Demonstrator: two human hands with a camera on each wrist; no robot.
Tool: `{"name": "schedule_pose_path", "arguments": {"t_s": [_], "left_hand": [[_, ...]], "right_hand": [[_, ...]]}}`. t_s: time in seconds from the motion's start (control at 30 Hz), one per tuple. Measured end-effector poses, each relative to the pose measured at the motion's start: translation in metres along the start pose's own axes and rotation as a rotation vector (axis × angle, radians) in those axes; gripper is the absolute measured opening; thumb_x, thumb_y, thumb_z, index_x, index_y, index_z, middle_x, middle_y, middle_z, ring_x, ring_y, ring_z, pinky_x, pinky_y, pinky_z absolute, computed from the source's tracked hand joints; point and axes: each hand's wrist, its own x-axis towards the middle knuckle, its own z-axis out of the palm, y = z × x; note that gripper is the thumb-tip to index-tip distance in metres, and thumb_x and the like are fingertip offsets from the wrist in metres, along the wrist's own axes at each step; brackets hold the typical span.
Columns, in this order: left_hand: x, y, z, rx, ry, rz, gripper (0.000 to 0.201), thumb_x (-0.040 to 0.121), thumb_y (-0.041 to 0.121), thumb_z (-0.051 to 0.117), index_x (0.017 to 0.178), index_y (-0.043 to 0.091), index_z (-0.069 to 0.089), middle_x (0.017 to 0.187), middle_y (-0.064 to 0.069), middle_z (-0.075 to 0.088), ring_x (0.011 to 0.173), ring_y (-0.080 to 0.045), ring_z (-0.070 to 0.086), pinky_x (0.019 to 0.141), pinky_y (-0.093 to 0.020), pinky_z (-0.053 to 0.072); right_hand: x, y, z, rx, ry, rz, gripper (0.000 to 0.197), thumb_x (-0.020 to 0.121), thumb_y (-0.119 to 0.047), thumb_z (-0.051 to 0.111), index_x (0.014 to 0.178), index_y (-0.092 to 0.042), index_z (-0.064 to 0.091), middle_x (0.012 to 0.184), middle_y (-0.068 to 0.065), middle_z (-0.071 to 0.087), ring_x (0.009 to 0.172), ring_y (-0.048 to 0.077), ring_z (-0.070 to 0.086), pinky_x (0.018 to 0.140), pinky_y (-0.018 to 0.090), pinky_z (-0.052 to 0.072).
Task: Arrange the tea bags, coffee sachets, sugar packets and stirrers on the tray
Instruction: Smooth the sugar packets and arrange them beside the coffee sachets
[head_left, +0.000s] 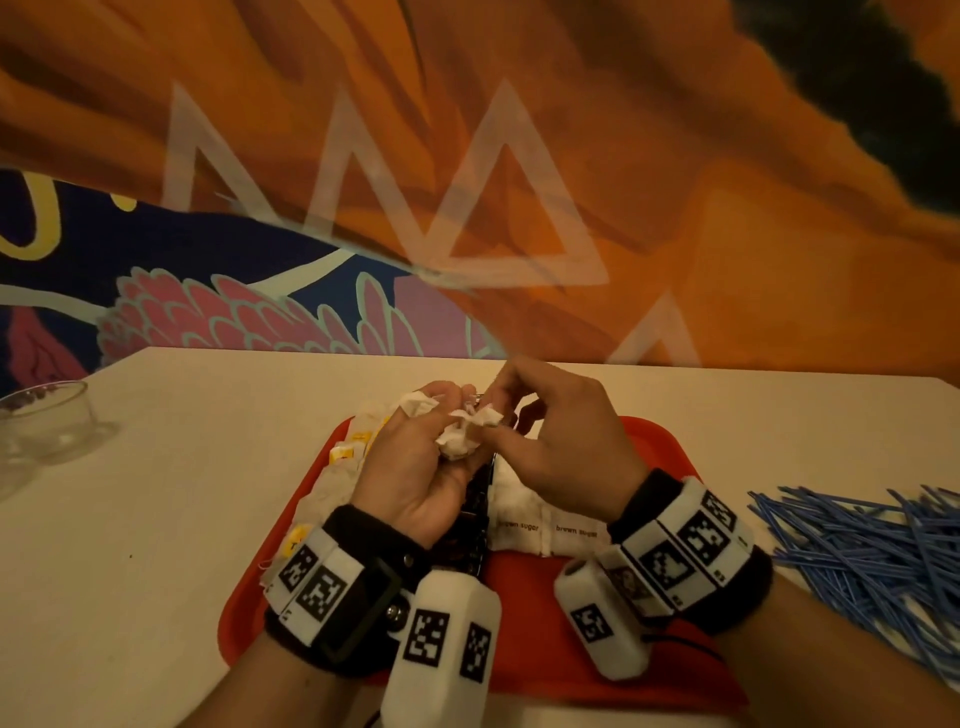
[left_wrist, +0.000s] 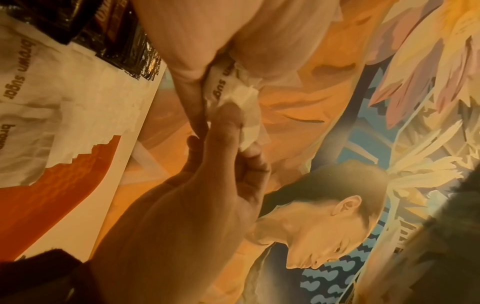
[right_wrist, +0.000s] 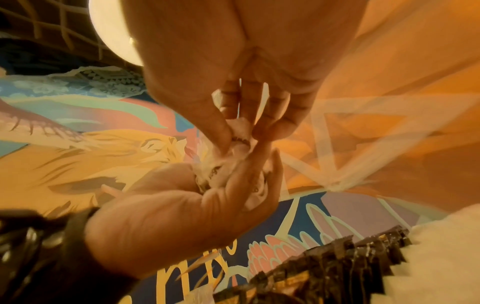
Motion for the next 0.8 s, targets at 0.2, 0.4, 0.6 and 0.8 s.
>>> {"name": "schedule_pose_path", "arguments": {"t_s": [0.2, 0.4, 0.6, 0.8], "left_hand": [[-0.004, 0.007, 0.002, 0.194, 0.059, 0.171, 0.019, 0.096, -0.004, 0.051, 0.093, 0.01, 0.063, 0.087, -0.013, 0.066, 0.067, -0.018, 0.063, 0.052, -0.025, 0.054], [-0.013, 0.011, 0.003, 0.434, -0.038, 0.207, 0.038, 0.071, 0.036, 0.075, 0.092, 0.006, 0.063, 0.076, -0.008, 0.06, 0.055, -0.01, 0.05, 0.038, -0.017, 0.036], [-0.019, 0.002, 0.012, 0.651, -0.018, 0.354, 0.012, 0.082, 0.014, 0.075, 0.079, 0.005, 0.068, 0.062, -0.004, 0.064, 0.045, -0.008, 0.054, 0.04, -0.017, 0.04], [-0.014, 0.004, 0.007, 0.651, 0.087, 0.432, 0.019, 0.09, 0.007, 0.07, 0.073, 0.014, 0.067, 0.061, -0.006, 0.06, 0.045, -0.012, 0.047, 0.039, -0.019, 0.034]], "right_hand": [[0.007, 0.0, -0.013, 0.362, 0.066, 0.27, 0.027, 0.073, -0.018, 0.086, 0.087, -0.019, 0.063, 0.071, 0.0, 0.07, 0.067, 0.015, 0.067, 0.065, 0.033, 0.053], [0.009, -0.003, -0.02, 0.634, 0.157, 0.352, 0.025, 0.082, -0.002, 0.074, 0.079, -0.015, 0.053, 0.061, -0.006, 0.062, 0.055, 0.017, 0.054, 0.047, 0.025, 0.042], [0.005, -0.004, -0.021, 0.717, 0.159, 0.444, 0.025, 0.086, -0.003, 0.07, 0.08, -0.011, 0.047, 0.076, 0.01, 0.064, 0.06, 0.017, 0.065, 0.052, 0.025, 0.053], [0.007, -0.002, -0.026, 0.834, 0.089, 0.512, 0.025, 0.088, -0.003, 0.066, 0.073, -0.015, 0.049, 0.073, 0.005, 0.065, 0.069, 0.016, 0.063, 0.058, 0.024, 0.05]]}}
